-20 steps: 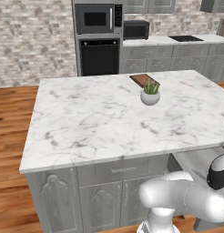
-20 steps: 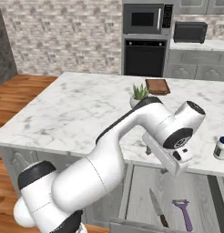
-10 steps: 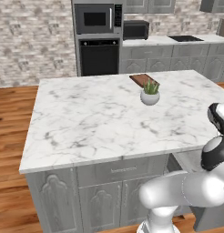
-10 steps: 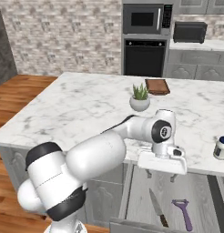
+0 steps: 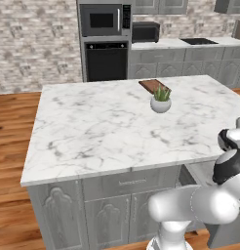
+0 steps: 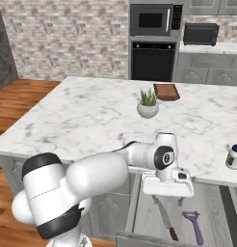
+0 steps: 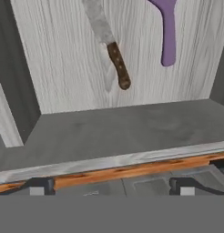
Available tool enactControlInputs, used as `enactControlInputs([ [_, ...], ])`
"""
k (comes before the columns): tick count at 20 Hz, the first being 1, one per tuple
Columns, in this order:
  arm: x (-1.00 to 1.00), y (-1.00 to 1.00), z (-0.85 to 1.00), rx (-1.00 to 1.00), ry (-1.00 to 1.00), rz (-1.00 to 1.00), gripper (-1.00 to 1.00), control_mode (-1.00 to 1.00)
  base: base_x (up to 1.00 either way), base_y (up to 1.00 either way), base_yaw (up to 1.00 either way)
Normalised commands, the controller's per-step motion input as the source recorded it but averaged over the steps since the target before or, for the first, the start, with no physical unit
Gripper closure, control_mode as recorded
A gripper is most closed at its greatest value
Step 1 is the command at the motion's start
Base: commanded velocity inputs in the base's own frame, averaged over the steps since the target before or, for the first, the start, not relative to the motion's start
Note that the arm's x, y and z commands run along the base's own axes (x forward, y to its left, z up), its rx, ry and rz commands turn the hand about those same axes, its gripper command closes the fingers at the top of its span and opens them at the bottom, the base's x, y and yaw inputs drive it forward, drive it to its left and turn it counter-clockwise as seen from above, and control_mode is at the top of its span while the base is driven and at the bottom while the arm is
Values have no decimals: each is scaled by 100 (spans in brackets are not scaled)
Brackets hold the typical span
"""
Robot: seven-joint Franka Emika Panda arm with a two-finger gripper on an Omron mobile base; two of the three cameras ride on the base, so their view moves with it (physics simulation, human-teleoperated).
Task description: Open the drawer on the right and place the cutting tools on the cutting board.
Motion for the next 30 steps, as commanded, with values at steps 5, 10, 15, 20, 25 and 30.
enactControlInputs([
  [5, 8, -28, -32, 0, -4, 14, -100, -100, 0, 0, 0],
  [10, 17, -32, -35, 0, 0, 16, -100, -100, 0, 0, 0],
  [15, 24, -29, -29, 1, 0, 15, -100, -100, 0, 0, 0],
  [20, 21, -17, -20, 8, -1, 10, -100, -100, 0, 0, 0],
  [25, 24, -1, -15, 14, 0, 1, -100, -100, 0, 0, 0],
  [30, 38, 0, -20, 9, 0, -1, -100, -100, 0, 0, 0],
])
